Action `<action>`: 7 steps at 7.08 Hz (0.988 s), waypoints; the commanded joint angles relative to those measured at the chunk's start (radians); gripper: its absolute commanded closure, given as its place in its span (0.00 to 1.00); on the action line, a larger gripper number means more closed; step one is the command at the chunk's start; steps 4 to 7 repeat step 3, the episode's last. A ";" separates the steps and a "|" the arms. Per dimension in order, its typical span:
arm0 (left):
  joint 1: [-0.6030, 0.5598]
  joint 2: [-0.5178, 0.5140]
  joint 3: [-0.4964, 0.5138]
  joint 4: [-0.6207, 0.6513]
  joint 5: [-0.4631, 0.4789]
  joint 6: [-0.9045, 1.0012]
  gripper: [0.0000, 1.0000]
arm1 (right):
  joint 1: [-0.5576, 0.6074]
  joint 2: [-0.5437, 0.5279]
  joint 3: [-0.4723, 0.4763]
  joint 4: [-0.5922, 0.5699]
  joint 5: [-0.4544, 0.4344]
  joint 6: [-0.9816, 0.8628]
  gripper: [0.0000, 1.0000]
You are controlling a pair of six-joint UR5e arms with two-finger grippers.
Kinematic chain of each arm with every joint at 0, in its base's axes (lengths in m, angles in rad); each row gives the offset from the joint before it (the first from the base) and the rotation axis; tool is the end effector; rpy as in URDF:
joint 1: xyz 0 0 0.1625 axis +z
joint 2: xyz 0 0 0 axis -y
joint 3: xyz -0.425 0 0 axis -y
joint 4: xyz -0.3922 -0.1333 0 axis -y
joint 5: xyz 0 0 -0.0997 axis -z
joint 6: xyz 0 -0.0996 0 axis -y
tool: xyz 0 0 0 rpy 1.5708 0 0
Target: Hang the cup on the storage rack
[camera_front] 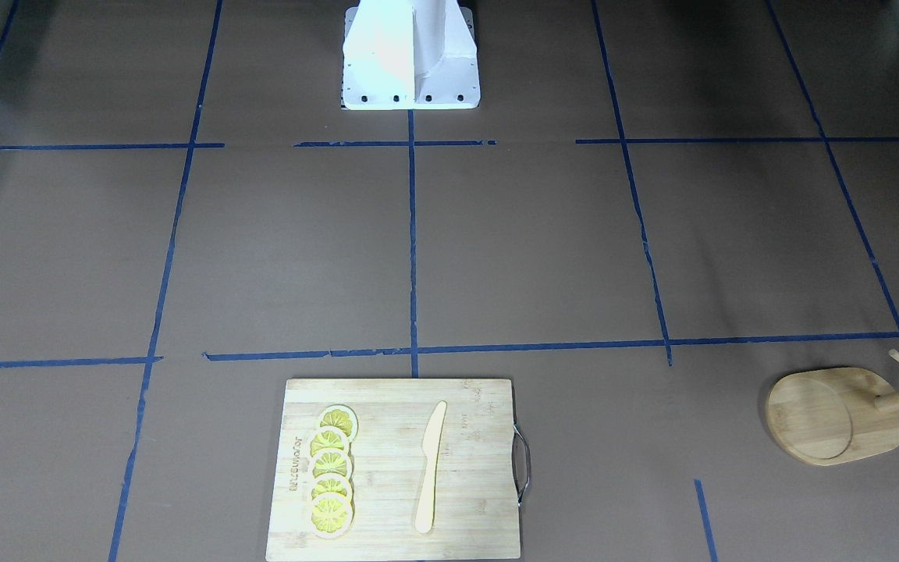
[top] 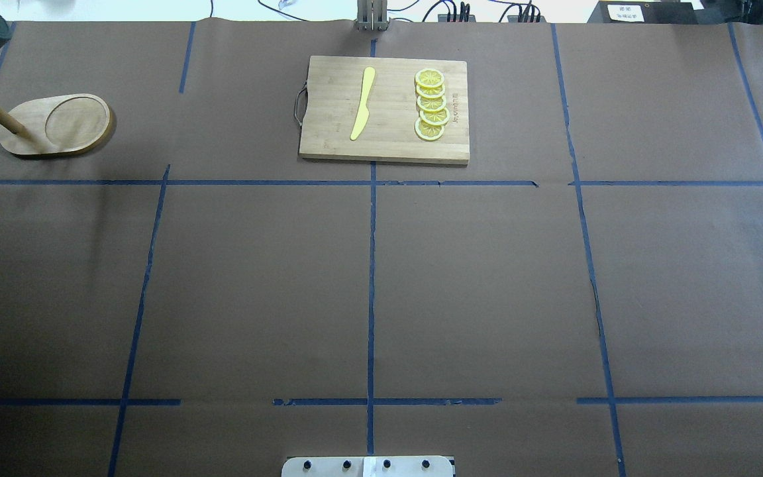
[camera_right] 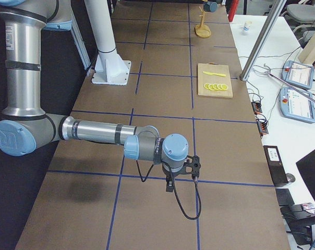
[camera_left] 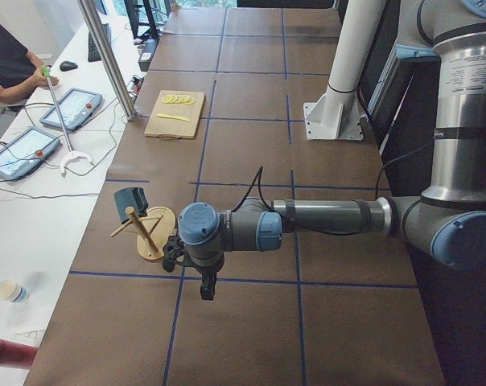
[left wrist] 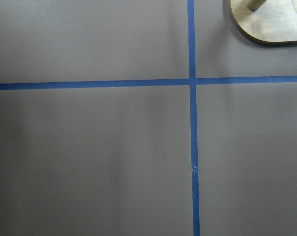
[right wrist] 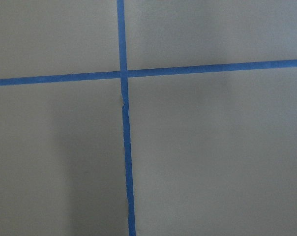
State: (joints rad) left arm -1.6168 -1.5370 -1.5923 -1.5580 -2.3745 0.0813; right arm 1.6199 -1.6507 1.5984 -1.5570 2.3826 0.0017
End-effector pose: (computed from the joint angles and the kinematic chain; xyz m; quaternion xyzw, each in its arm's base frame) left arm -0.0834 -0.4724 0.6637 0.0134 0.3910 0.0113 0.9202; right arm 0.0833 -0.4512 0.6790 -0.0083 -0.3951 0.0309 0.9181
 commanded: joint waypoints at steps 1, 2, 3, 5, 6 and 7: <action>0.000 0.002 0.000 -0.001 0.000 0.000 0.00 | 0.000 0.005 0.000 0.000 0.000 0.001 0.00; 0.002 0.002 0.000 -0.002 0.000 0.000 0.00 | 0.000 0.006 0.002 0.000 0.001 0.004 0.00; 0.000 0.000 0.000 -0.002 0.001 0.000 0.00 | 0.000 0.006 0.002 0.000 0.001 0.004 0.00; 0.000 0.000 0.000 -0.002 0.001 0.000 0.00 | 0.000 0.006 0.002 0.000 0.001 0.004 0.00; 0.000 0.000 0.000 -0.002 0.001 0.000 0.00 | 0.000 0.006 0.002 0.000 0.001 0.004 0.00; 0.000 0.000 0.000 -0.002 0.001 0.000 0.00 | 0.000 0.006 0.002 0.000 0.001 0.004 0.00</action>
